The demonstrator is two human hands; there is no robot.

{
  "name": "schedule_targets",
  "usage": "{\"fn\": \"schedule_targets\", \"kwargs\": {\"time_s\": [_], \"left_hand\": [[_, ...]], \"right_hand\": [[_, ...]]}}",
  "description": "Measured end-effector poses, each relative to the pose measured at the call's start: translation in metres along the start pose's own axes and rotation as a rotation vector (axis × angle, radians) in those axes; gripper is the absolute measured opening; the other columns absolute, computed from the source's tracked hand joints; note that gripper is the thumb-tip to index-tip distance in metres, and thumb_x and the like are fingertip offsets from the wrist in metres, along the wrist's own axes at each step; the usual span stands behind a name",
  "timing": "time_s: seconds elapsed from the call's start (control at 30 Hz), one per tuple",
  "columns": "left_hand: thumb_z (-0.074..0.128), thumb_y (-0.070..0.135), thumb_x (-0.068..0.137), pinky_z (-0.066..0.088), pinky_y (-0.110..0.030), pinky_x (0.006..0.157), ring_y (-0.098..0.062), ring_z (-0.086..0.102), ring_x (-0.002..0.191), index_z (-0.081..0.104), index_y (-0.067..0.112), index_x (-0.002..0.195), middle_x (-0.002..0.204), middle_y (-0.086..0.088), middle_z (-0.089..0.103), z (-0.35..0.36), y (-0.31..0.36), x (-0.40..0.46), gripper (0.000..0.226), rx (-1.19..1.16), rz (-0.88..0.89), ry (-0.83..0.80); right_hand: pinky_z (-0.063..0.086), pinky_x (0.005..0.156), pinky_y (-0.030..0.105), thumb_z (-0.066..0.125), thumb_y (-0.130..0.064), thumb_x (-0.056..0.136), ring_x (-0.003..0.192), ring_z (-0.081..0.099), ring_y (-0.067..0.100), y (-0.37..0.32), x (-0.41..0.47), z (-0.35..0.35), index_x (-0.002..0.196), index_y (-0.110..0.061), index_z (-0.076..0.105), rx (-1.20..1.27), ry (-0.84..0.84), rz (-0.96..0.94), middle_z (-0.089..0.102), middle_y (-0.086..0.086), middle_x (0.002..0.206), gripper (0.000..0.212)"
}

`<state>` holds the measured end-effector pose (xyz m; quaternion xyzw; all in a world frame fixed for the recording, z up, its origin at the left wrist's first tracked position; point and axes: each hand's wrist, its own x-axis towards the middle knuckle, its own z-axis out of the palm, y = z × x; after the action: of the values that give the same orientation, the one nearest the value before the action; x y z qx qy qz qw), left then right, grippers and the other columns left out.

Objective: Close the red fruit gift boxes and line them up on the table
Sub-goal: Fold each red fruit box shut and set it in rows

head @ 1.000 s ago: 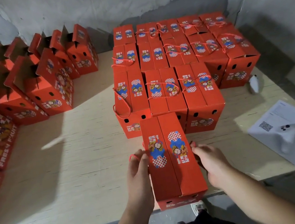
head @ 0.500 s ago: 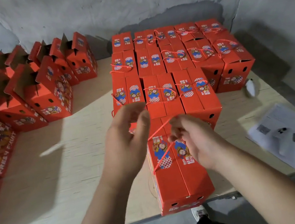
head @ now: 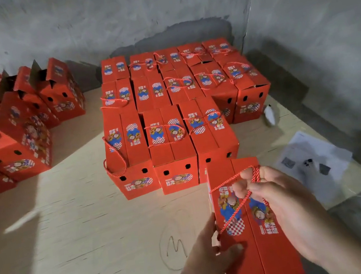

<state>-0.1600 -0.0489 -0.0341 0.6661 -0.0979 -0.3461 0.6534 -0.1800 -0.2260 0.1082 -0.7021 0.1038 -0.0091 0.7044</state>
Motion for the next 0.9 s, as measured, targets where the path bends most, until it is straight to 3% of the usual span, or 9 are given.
{"fn": "schedule_targets", "kwargs": {"time_s": [0.1, 0.2, 0.3, 0.43, 0.5, 0.6, 0.67, 0.77, 0.9], "left_hand": [[0.078, 0.052, 0.087, 0.058, -0.028, 0.095, -0.015, 0.067, 0.121, 0.040, 0.057, 0.145, 0.141, 0.017, 0.061, 0.030, 0.005, 0.026, 0.070, -0.009, -0.025, -0.086], [0.065, 0.038, 0.097, 0.050, -0.037, 0.109, -0.012, 0.055, 0.133, 0.025, 0.040, 0.158, 0.151, 0.010, 0.049, 0.061, 0.018, 0.054, 0.073, 0.091, -0.038, -0.005], [0.065, 0.036, 0.096, 0.041, -0.040, 0.117, -0.008, 0.047, 0.138, 0.023, 0.049, 0.150, 0.150, 0.011, 0.046, 0.084, 0.044, 0.082, 0.070, 0.097, 0.048, 0.046], [0.079, 0.076, 0.069, 0.023, -0.025, 0.122, 0.004, 0.013, 0.152, -0.001, 0.055, 0.157, 0.160, 0.024, 0.014, 0.085, 0.073, 0.115, 0.121, 0.336, 0.252, 0.048], [0.080, 0.082, 0.060, 0.014, -0.039, 0.124, -0.013, -0.002, 0.156, -0.014, 0.051, 0.157, 0.167, 0.016, -0.006, 0.078, 0.082, 0.138, 0.138, 0.648, 0.307, 0.097], [0.072, 0.070, 0.077, -0.004, -0.056, 0.123, -0.039, 0.001, 0.153, 0.003, 0.051, 0.159, 0.168, -0.003, -0.010, 0.066, 0.097, 0.182, 0.109, 1.134, 0.317, 0.219], [0.067, 0.065, 0.085, -0.018, -0.052, 0.120, -0.038, 0.002, 0.153, 0.022, 0.045, 0.157, 0.168, -0.010, -0.004, 0.058, 0.109, 0.212, 0.088, 1.362, 0.303, 0.302], [0.065, 0.051, 0.091, -0.017, -0.055, 0.120, -0.037, 0.005, 0.153, 0.035, 0.037, 0.150, 0.168, -0.013, 0.000, 0.051, 0.118, 0.249, 0.067, 1.551, 0.251, 0.322], [0.061, 0.052, 0.096, -0.016, -0.057, 0.120, -0.034, 0.006, 0.154, 0.039, 0.034, 0.148, 0.167, -0.008, 0.013, 0.042, 0.127, 0.285, 0.060, 1.633, 0.163, 0.290]], "right_hand": [[0.043, 0.091, 0.036, 0.062, -0.036, 0.080, 0.103, 0.071, 0.018, 0.003, 0.016, -0.028, 0.102, -0.025, 0.071, -0.037, 0.103, 0.007, 0.077, 0.005, 0.101, 0.026], [0.045, 0.092, 0.040, 0.061, -0.036, 0.079, 0.096, 0.073, 0.017, -0.001, 0.047, -0.060, 0.104, -0.019, 0.071, -0.092, 0.209, 0.014, 0.078, 0.004, 0.096, 0.031], [0.046, 0.090, 0.040, 0.062, -0.037, 0.080, 0.094, 0.073, 0.021, -0.013, 0.085, -0.091, 0.099, -0.020, 0.072, -0.107, 0.234, -0.002, 0.078, 0.006, 0.095, 0.027], [0.050, 0.092, 0.041, 0.066, -0.042, 0.078, 0.097, 0.073, 0.025, -0.036, 0.138, -0.117, 0.088, -0.032, 0.076, -0.075, 0.230, -0.052, 0.079, 0.006, 0.098, 0.018], [0.051, 0.086, 0.037, 0.065, -0.040, 0.074, 0.092, 0.075, 0.023, -0.044, 0.167, -0.121, 0.085, -0.030, 0.077, -0.064, 0.220, -0.069, 0.079, 0.006, 0.096, 0.019], [0.053, 0.094, 0.044, 0.061, -0.035, 0.075, 0.092, 0.075, 0.024, -0.046, 0.210, -0.122, 0.091, -0.019, 0.071, -0.076, 0.189, -0.067, 0.079, 0.006, 0.092, 0.024], [0.049, 0.104, 0.051, 0.059, -0.032, 0.076, 0.097, 0.073, 0.027, -0.044, 0.235, -0.121, 0.089, -0.016, 0.068, -0.127, 0.151, -0.074, 0.079, 0.005, 0.090, 0.023], [0.045, 0.107, 0.053, 0.055, -0.030, 0.076, 0.102, 0.071, 0.023, -0.039, 0.272, -0.129, 0.092, -0.017, 0.066, -0.273, 0.031, -0.045, 0.079, -0.002, 0.092, 0.023], [0.054, 0.083, 0.041, 0.055, -0.029, 0.089, 0.092, 0.068, 0.041, -0.022, 0.318, -0.164, 0.096, -0.027, 0.071, -0.518, -0.160, 0.008, 0.076, 0.008, 0.098, 0.017]]}}
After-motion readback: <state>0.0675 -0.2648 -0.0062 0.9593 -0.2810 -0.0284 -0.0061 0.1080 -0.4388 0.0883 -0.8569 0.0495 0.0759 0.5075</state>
